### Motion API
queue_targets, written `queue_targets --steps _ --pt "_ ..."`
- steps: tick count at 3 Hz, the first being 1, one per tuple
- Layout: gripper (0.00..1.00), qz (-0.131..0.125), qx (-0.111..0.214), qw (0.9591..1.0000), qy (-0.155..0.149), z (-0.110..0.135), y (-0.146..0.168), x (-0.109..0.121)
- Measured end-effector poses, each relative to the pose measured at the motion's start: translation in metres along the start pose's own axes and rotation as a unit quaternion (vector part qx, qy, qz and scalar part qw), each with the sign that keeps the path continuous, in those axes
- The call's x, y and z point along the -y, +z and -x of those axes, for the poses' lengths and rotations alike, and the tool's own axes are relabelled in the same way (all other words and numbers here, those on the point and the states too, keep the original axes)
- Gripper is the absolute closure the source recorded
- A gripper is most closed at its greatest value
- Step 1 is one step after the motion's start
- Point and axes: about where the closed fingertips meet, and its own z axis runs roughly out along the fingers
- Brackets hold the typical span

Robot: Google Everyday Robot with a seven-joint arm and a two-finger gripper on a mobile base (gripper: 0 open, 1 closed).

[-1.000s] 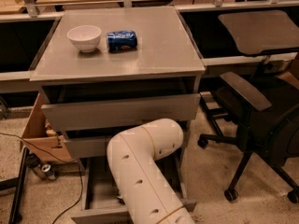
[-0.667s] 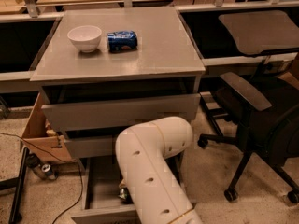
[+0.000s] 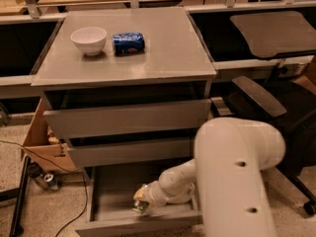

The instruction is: Pick green can from bottom drawer and place on counter

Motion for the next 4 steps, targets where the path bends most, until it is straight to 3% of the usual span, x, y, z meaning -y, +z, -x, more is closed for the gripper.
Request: queue_targets --steps 1,2,4 --pt "1.00 -0.001 0.023 0.9997 -0.004 -0.014 -0.069 0.001" --pt "1.00 -0.026 0.046 0.9986 0.007 -0.026 -0.159 0.010" --pt "1.00 -0.074 0.076 0.9940 0.028 -0.035 -0.294 0.014"
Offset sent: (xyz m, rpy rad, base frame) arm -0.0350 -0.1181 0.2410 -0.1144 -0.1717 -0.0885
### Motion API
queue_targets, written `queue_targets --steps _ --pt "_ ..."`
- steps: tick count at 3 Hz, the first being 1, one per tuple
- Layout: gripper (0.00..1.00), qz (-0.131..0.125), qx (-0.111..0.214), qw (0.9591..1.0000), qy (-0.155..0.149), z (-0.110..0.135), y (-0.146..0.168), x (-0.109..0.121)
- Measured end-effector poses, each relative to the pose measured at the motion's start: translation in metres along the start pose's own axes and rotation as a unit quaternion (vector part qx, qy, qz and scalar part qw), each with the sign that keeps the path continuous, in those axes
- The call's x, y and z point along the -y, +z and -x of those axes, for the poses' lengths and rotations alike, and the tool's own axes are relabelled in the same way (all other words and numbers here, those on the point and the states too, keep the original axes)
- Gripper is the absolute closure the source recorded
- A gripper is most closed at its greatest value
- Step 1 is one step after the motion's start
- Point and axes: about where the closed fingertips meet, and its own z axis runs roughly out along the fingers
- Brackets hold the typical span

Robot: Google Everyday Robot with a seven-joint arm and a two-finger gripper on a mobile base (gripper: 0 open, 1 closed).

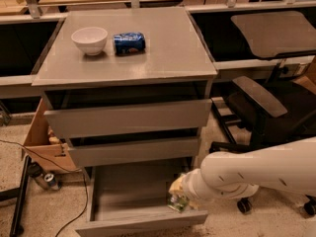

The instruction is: Pick green can from bottom drawer and place on counter

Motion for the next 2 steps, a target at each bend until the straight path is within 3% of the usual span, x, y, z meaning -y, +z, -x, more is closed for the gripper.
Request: queue_targets --steps 1,2 --pt "1.00 0.008 0.026 0.9995 -0.016 0.016 -0.044 -0.025" --pt "1.00 0.043 0.081 0.9957 0.012 0.080 -0.130 -0.074"
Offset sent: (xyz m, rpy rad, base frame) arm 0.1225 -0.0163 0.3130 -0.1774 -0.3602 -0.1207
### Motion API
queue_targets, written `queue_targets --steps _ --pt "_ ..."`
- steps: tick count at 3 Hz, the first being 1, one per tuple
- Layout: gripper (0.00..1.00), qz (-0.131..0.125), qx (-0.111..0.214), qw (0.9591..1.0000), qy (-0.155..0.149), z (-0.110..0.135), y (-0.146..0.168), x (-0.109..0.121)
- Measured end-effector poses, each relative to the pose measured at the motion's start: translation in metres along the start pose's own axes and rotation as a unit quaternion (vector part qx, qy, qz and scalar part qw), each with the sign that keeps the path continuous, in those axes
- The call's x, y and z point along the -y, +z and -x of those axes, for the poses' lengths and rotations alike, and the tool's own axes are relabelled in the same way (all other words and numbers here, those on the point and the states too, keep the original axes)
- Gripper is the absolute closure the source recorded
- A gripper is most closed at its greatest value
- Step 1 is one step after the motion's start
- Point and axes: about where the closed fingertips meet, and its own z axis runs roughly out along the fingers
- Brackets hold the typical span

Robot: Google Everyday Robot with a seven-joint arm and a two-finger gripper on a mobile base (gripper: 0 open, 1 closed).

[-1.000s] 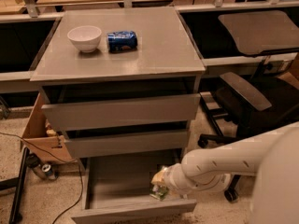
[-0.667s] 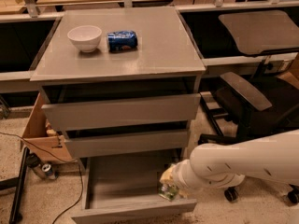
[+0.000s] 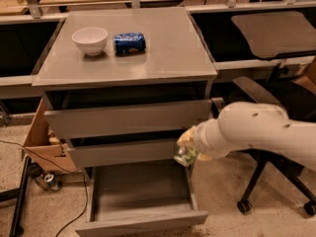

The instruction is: Pick green can from bottom drawer and place on counter

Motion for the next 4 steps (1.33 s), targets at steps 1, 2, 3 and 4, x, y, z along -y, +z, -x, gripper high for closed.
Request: queue_targets --steps 1,2,3,4 --pt "1.00 0.006 0.032 0.9992 -0.020 0.028 -0.048 -0.060" --pt "1.00 -0.008 0.074 0.9966 -0.037 0.045 -0.086 -0.107" --pt "1.00 -0.026 0.119 0.9909 -0.056 0.062 -0.112 -0.135" --pt "1.00 -0.035 0.150 0.9855 -0.071 0.081 -0.122 -0.157"
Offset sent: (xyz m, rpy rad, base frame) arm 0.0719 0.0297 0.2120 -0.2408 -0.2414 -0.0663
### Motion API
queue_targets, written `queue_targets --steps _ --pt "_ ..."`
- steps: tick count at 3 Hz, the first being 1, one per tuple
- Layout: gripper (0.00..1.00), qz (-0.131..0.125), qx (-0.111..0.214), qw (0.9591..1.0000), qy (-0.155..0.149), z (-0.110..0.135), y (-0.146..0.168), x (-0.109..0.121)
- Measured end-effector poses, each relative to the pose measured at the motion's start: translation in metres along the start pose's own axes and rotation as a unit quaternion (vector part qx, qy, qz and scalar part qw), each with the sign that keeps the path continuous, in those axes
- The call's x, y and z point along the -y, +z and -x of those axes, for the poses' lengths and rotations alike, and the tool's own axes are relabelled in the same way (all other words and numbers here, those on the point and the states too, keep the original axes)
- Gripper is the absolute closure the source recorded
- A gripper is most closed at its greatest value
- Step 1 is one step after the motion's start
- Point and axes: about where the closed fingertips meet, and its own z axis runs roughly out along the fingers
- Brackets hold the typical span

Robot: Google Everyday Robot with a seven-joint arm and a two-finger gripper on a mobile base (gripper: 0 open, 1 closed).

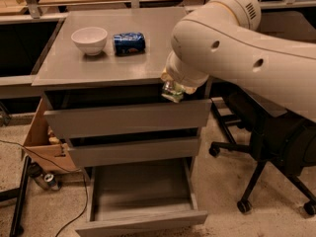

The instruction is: Pick green can from bottom drawer and place on counter

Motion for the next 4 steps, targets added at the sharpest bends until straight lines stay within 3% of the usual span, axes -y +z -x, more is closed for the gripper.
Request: queue_targets --steps 2,4 --pt "1.00 -0.010 0.063 0.9979 -0.016 0.062 0.030 -0.036" --pt "1.00 -0.010 0.121 0.9918 -0.041 0.113 0.065 -0.068"
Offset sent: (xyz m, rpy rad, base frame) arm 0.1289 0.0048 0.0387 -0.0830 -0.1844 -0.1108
